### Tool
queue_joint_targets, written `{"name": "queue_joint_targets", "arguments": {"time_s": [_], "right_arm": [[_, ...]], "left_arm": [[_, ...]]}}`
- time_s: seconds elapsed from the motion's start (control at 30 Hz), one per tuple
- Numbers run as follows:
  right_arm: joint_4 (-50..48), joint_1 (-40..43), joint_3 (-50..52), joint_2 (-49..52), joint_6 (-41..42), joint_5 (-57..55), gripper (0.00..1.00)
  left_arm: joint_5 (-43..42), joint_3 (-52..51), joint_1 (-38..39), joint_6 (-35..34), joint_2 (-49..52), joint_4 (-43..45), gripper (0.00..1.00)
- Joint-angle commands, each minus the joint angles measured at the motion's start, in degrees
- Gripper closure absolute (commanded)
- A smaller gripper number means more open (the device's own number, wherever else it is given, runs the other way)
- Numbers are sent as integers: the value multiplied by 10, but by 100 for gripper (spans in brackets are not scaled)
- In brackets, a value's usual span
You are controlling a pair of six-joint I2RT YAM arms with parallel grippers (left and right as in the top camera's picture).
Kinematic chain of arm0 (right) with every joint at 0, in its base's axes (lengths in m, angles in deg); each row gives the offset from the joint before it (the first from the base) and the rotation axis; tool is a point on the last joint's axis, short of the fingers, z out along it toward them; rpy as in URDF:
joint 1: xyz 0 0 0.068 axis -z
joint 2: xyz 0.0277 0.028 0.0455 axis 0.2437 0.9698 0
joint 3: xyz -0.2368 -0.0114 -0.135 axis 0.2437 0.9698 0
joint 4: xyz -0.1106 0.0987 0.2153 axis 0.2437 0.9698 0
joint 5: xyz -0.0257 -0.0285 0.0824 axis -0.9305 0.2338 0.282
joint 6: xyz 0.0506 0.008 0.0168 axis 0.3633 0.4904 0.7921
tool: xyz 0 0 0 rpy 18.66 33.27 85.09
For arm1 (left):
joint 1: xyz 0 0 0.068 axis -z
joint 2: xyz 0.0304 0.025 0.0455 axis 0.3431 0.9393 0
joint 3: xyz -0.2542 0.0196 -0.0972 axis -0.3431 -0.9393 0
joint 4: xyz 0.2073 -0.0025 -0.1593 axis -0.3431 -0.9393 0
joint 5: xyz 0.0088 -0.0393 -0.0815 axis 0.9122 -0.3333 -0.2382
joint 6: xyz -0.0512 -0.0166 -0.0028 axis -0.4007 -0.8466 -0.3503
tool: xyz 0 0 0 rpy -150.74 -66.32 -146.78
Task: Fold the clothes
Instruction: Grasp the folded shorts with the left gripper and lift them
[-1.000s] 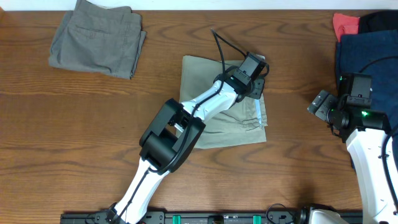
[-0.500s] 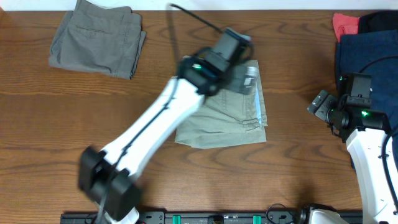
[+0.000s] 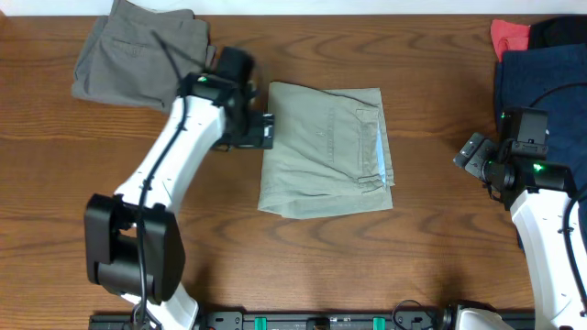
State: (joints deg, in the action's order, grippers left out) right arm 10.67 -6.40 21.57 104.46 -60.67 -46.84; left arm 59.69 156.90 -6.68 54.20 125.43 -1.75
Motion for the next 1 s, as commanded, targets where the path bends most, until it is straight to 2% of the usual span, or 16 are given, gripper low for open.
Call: {"name": "queue_joint_targets", "arguments": {"time_s": [0.0,0.13,0.23,0.8,0.9,0.97], "right_arm": [[-1,-5,0,-1,-7,-10,1],[-1,-5,0,-1,-7,-10,1],[-1,-5,0,-1,-7,-10,1],[-1,-5,0,-1,-7,-10,1],[-1,-5,0,-1,-7,-10,1],[-1,-5,0,-1,-7,-10,1]], "left_arm": [[-160,-55,-54,46,6,47,2],[-270,-125,-91,47,18,141,2],[-313,-158,-92,47,31,192,2],[-319,-174,-10,5,91,296,0],[-304,-174,-7,5,91,307,22],[-276,-172,-7,-4,91,309,42]]}}
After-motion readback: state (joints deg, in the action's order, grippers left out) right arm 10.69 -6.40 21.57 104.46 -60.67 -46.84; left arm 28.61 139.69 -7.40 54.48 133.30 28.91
